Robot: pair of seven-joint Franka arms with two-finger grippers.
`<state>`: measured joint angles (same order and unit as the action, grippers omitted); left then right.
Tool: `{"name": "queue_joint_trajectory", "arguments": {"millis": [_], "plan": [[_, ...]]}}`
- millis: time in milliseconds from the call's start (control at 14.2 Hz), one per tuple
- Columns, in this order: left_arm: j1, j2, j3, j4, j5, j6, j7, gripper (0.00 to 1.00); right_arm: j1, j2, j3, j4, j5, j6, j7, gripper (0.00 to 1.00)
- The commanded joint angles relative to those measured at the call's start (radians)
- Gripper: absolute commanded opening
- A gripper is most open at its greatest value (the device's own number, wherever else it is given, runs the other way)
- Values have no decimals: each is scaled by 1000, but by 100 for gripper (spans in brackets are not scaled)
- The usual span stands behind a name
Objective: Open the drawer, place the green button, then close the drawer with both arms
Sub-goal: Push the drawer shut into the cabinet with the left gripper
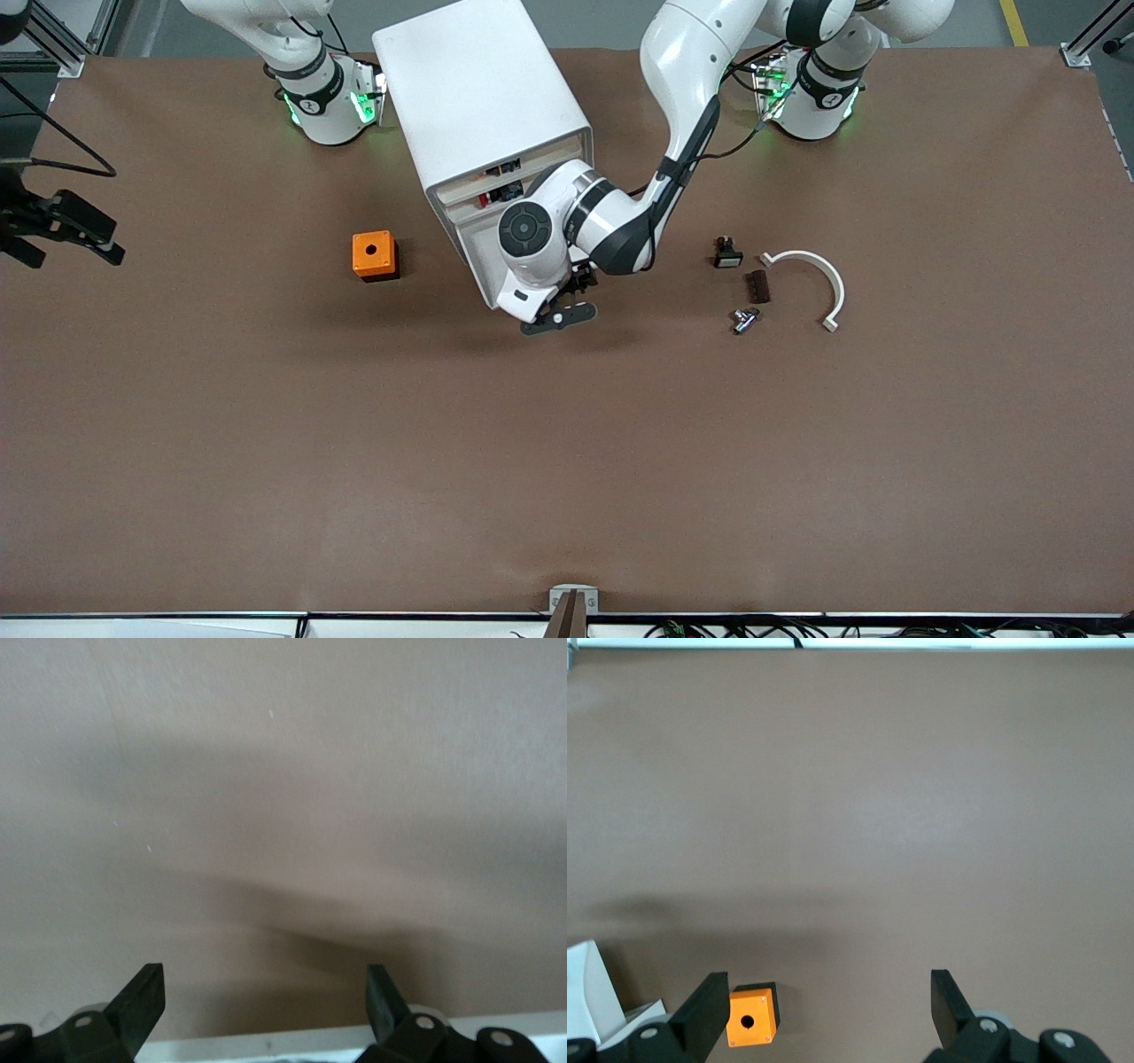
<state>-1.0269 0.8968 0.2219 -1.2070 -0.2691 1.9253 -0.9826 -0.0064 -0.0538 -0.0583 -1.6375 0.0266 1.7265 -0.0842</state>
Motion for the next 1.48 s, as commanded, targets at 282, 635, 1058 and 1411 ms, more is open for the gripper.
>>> {"name": "queue_joint_trajectory", "arguments": {"millis": [282, 635, 1058, 1411], "plan": [[2, -30, -32, -57, -200, 0, -7, 100, -24, 26, 8, 51, -28, -18, -11, 100], [2, -33, -35, -103, -370, 0, -7, 100, -30, 38, 6, 51, -30, -21, -11, 100], [4, -36, -73, -124, -461, -11, -7, 100, -32, 46, 6, 53, -30, -18, -8, 100], [4, -33, -95, -124, -513, -69, -7, 100, -32, 46, 6, 53, -45, -15, -8, 100]]}}
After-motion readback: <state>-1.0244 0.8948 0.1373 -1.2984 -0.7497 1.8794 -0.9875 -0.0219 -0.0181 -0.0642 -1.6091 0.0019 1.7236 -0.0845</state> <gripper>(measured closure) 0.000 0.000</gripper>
